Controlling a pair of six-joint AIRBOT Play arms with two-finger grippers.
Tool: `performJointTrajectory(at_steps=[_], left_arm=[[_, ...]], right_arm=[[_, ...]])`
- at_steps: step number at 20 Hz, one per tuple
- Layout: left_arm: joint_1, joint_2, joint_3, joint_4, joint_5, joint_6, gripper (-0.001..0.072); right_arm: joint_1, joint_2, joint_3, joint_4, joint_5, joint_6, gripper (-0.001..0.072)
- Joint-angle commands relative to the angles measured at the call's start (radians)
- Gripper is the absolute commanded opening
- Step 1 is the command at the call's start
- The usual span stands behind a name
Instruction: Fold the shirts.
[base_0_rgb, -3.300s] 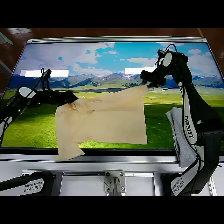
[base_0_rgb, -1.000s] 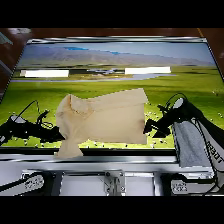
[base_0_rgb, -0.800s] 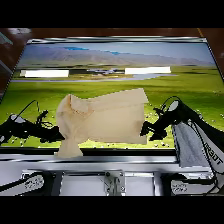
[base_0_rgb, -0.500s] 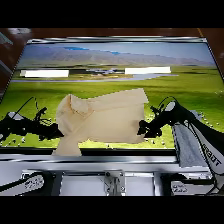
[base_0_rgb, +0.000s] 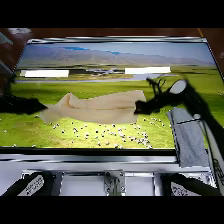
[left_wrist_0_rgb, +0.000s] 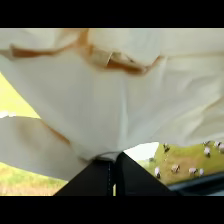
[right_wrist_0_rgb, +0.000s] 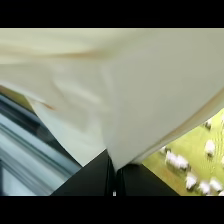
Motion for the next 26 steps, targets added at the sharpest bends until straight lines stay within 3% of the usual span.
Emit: performJointTrajectory(at_steps=[1,5,8,13,16,20,23,26], left_arm=[[0.001,0.164,0.366,-0.001,0.011,-0.117,0.0035],[0.000,0.229,0.848,-0.016,0.067,-0.195,0.0035],[0.001,0.240,1.054,-0.016,0.069,-0.232,0.0035],[0.000,0.293,1.065,0.057,-0.031,-0.231,0.0036],[0.001,0.293,0.993,0.102,-0.145,-0.228,0.0036],[0.001,0.279,0.740,0.105,-0.164,-0.171,0.0036],[0.000,0.229,0.519,0.104,-0.146,-0.125,0.0036],[0.000,0.143,0.317,0.103,-0.045,-0.091,0.0036]], right_arm=[[0.003,0.186,0.372,-0.075,-0.057,-0.007,0.0056],[0.004,0.352,0.773,-0.090,-0.267,0.056,0.0056],[0.004,0.432,0.869,-0.092,-0.274,0.097,0.0056],[0.004,0.480,0.869,-0.220,0.001,0.225,0.0056],[0.004,0.431,0.868,-0.299,0.220,0.321,0.0056],[0.004,0.318,0.746,-0.319,0.376,0.338,0.0056],[0.004,0.194,0.604,-0.385,0.350,0.317,0.0056],[0.004,0.019,0.516,-0.429,0.219,0.293,0.0056]])
